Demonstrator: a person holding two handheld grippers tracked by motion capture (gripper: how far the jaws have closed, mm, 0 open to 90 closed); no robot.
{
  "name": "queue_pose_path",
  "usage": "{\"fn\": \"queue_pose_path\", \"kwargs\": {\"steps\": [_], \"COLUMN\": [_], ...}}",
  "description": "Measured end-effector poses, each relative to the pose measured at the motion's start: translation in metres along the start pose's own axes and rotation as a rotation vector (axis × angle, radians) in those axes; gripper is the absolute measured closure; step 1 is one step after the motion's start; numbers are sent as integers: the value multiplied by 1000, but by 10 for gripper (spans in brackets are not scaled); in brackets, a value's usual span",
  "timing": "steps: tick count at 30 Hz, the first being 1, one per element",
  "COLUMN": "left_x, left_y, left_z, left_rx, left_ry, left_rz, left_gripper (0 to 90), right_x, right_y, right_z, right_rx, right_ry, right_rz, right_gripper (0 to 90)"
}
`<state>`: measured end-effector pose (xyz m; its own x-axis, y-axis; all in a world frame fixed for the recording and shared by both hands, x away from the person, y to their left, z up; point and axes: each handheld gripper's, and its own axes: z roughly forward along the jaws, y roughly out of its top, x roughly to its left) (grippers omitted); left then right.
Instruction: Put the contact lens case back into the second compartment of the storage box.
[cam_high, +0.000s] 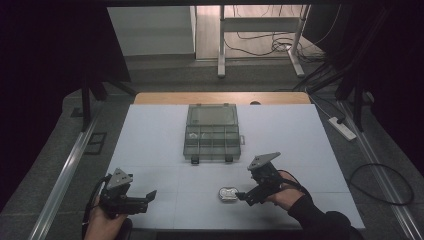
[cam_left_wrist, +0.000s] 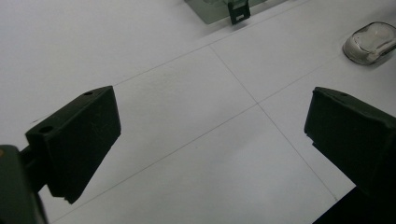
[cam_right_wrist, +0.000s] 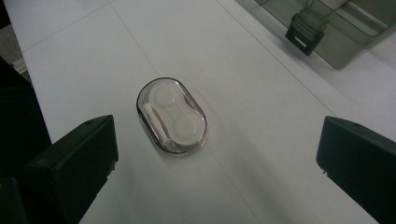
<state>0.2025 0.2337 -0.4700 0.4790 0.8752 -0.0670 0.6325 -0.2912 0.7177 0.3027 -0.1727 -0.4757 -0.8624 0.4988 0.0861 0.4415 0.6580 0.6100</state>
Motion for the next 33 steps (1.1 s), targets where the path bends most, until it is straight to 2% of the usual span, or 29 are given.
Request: {"fn": "queue_pose_path", "kwargs": {"steps": [8, 13, 27, 33], "left_x": [0, 0, 0, 0], "left_y": [0, 0, 0, 0], "left_z": [0, 0, 0, 0], "left_rx": [0, 0, -1, -1], "left_ry": [0, -1, -3, -5], "left_rz": [0, 0, 0, 0], "left_gripper": [35, 36, 35, 36], "right_x": [4, 8, 14, 15], "right_y": [5, 10, 15, 15], "right_z": [14, 26, 50, 59], "right_rx": [53, 107, 193, 226], "right_ry": [5, 15, 16, 33], "right_rz": [-28, -56, -119, -136], "right_gripper": [0, 0, 0, 0]}}
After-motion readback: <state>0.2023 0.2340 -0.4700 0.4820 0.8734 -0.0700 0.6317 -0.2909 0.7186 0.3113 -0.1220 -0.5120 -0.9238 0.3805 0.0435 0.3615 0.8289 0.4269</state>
